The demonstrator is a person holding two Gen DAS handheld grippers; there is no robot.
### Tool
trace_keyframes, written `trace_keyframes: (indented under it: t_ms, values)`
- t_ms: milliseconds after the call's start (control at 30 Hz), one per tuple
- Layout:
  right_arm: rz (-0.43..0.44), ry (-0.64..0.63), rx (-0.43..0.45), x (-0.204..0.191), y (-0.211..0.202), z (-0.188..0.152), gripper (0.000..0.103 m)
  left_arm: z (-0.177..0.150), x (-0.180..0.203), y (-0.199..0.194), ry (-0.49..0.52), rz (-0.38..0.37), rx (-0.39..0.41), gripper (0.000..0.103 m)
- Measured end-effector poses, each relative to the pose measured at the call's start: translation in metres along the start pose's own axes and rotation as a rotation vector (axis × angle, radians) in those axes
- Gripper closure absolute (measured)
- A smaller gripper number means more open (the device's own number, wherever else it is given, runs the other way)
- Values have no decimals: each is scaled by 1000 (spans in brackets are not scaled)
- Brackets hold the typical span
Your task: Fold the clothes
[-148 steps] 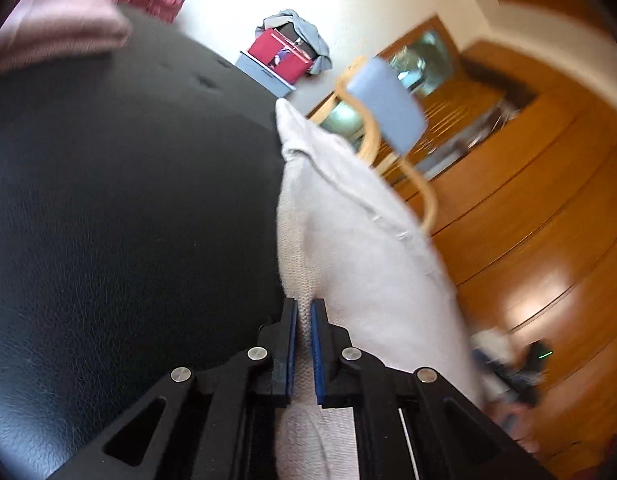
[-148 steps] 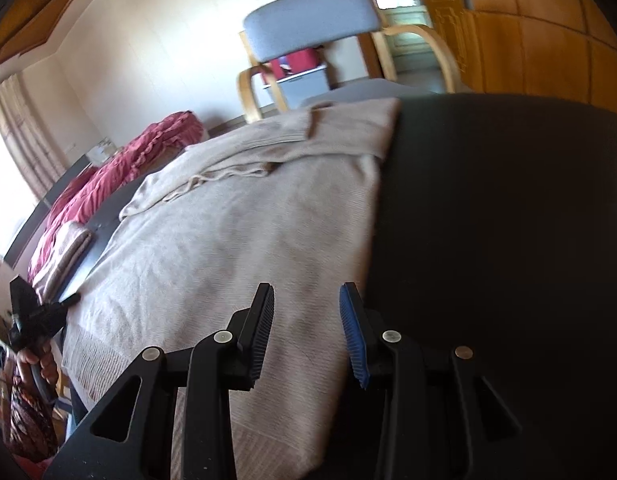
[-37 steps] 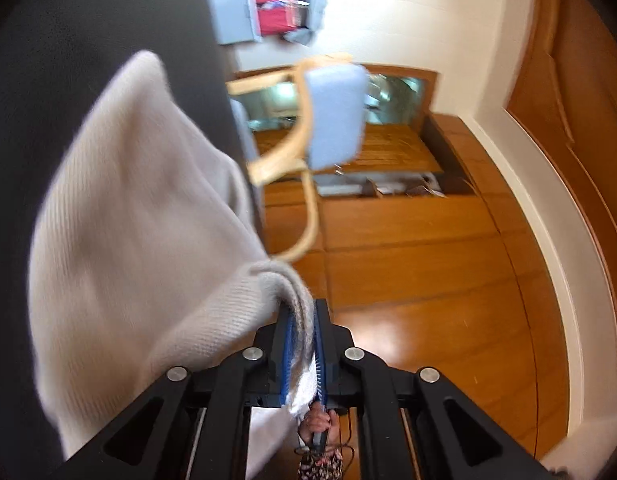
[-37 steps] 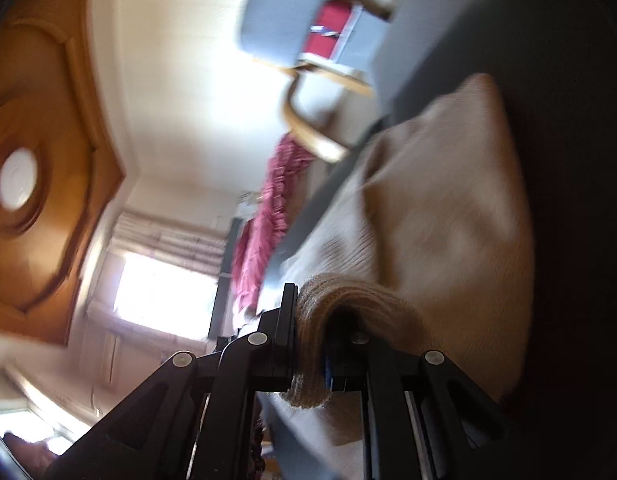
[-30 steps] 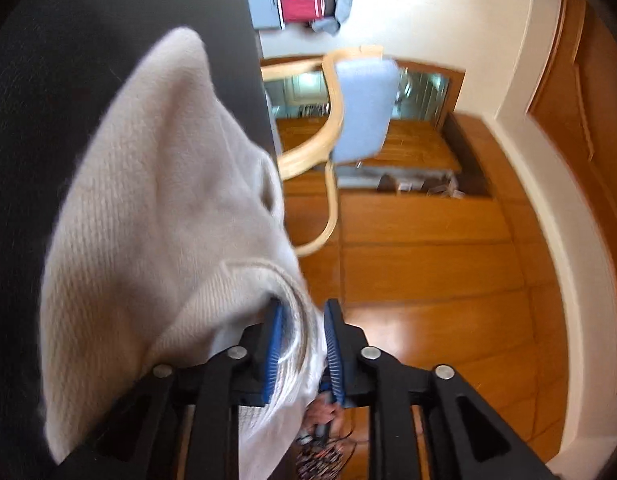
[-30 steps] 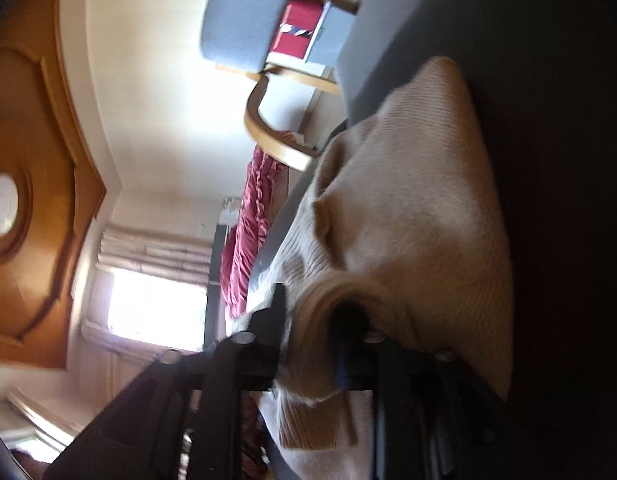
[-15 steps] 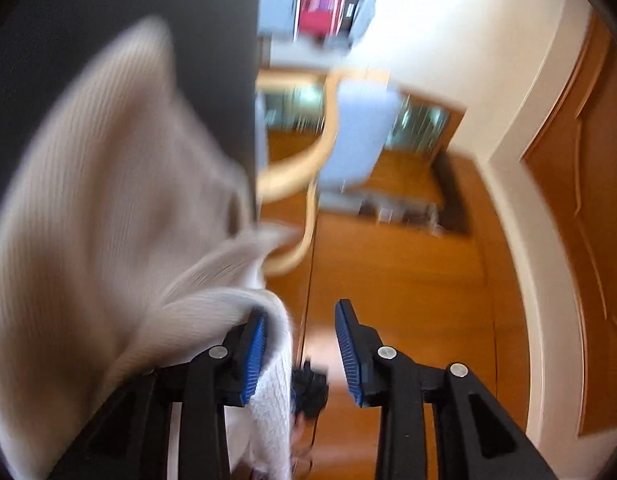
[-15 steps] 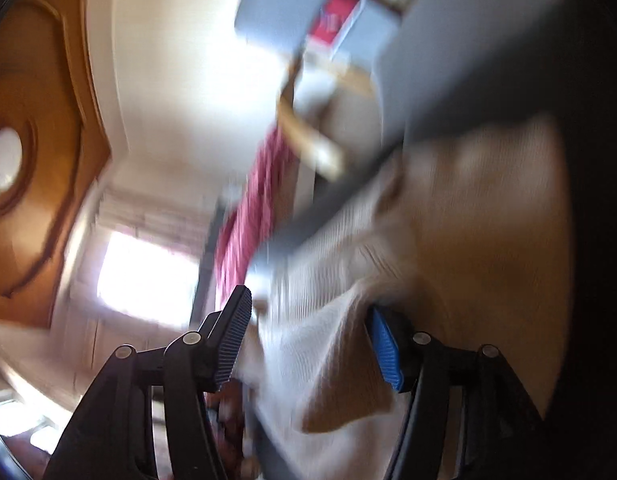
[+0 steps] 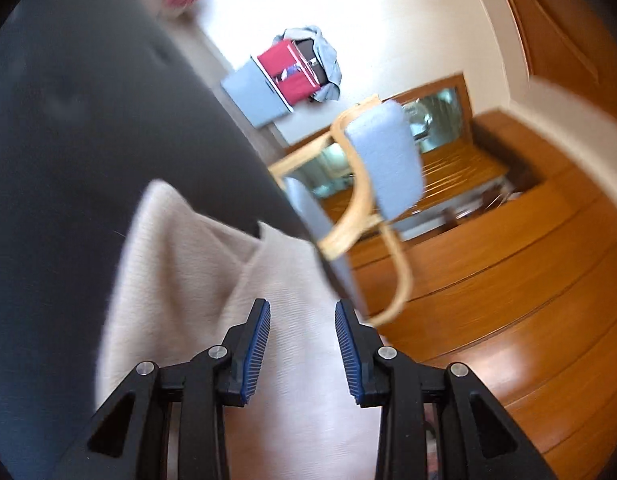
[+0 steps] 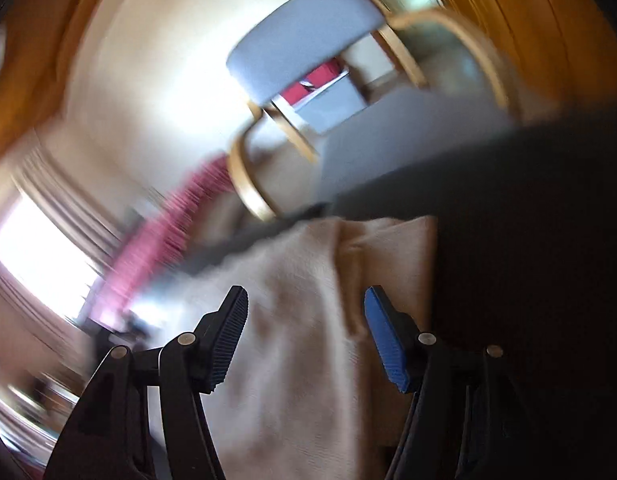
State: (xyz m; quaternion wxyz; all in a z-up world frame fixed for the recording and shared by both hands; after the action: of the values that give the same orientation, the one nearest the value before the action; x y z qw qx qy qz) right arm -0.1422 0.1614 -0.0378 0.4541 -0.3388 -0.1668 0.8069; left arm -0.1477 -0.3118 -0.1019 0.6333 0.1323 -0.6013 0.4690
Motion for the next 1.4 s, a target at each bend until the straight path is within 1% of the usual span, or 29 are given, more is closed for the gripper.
trace_keyframes:
  t_ms: [67, 100, 167, 200, 233, 300, 367, 433, 500, 567, 633, 767, 800, 933, 1000, 1033, 1067, 1133, 1167, 1200, 1233, 1300, 1333, 1367, 1400]
  values:
    - [-69, -82, -47, -4, 8, -10, 39, -1, -1, -10, 95, 75, 48, 70]
    - [-100, -119, -69, -6, 12, -15, 40, -1, -3, -18, 129, 99, 67, 70]
    - [-87, -117, -80, -8, 23, -21, 48, 0, -6, -29, 174, 113, 93, 70]
    - [-82, -111, -87, -7, 28, -26, 53, -1, -10, -32, 171, 105, 81, 70]
    - [-78, -107, -93, -6, 33, -32, 55, -4, -16, -33, 148, 89, 51, 70]
    - [-84, -124, -76, -5, 33, -35, 55, -9, -25, -34, 106, 53, -8, 70]
    - [-53, -109, -54, -3, 27, -35, 55, -15, -26, -31, 85, 14, -57, 70]
    - [-1, -65, -44, -1, 25, -35, 55, -24, -22, -27, 110, 4, -104, 70]
    - [66, -6, -37, -1, 25, -34, 55, -38, -20, -20, 155, 28, -167, 70]
    - [109, 17, -31, -1, 18, -36, 55, -46, -18, -21, 202, 53, -176, 69]
    - [135, 28, -30, -1, 12, -39, 55, -49, -21, -32, 211, 56, -168, 69]
    - [142, 20, -27, -5, 10, -39, 55, -46, -32, -49, 150, 27, -154, 69]
    - [143, 18, -28, -5, 9, -40, 55, -46, -29, -48, 146, 21, -159, 69]
    - [150, 18, -37, -3, 15, -36, 55, -60, -24, -48, 192, 19, -207, 69]
    - [146, 6, -42, -5, 14, -36, 56, -62, -23, -49, 203, 23, -211, 69]
    - [136, -5, -44, -7, 15, -36, 62, -62, -22, -49, 205, 23, -211, 69]
    - [125, -17, -46, -8, 15, -36, 66, -62, -22, -50, 206, 21, -211, 70]
    - [111, -24, -43, -8, 14, -35, 66, -63, -22, -51, 211, 26, -209, 72]
    - [110, -21, -39, -7, 13, -34, 66, -63, -22, -51, 214, 30, -208, 76]
    - [110, -17, -35, -6, 12, -34, 66, -64, -22, -50, 221, 43, -204, 83]
    - [110, -15, -31, -5, 10, -33, 66, -64, -22, -48, 231, 62, -198, 86]
    - [109, -23, -29, -7, 10, -33, 66, -65, -22, -45, 251, 99, -185, 95]
    - [108, -27, -30, -7, 10, -32, 69, -66, -21, -45, 264, 119, -178, 97]
    - [99, -32, -38, -8, 13, -33, 76, -67, -21, -45, 281, 139, -170, 99]
    - [77, -37, -52, -6, 16, -35, 94, -67, -20, -45, 295, 153, -163, 99]
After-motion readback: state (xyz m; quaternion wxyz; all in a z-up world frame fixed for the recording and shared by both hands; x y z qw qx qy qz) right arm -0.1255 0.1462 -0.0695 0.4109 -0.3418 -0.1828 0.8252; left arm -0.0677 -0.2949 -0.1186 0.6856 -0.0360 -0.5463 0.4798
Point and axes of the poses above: each gripper's, at about its wrist camera, not at the fingertips, and y roughly the way its jaws point, x to its right, z to its top, the point moved 8 cm from there along y, roughly the way its jaws point, and after that the axes turned 11 degrees about -y, right-handed, at the moved point
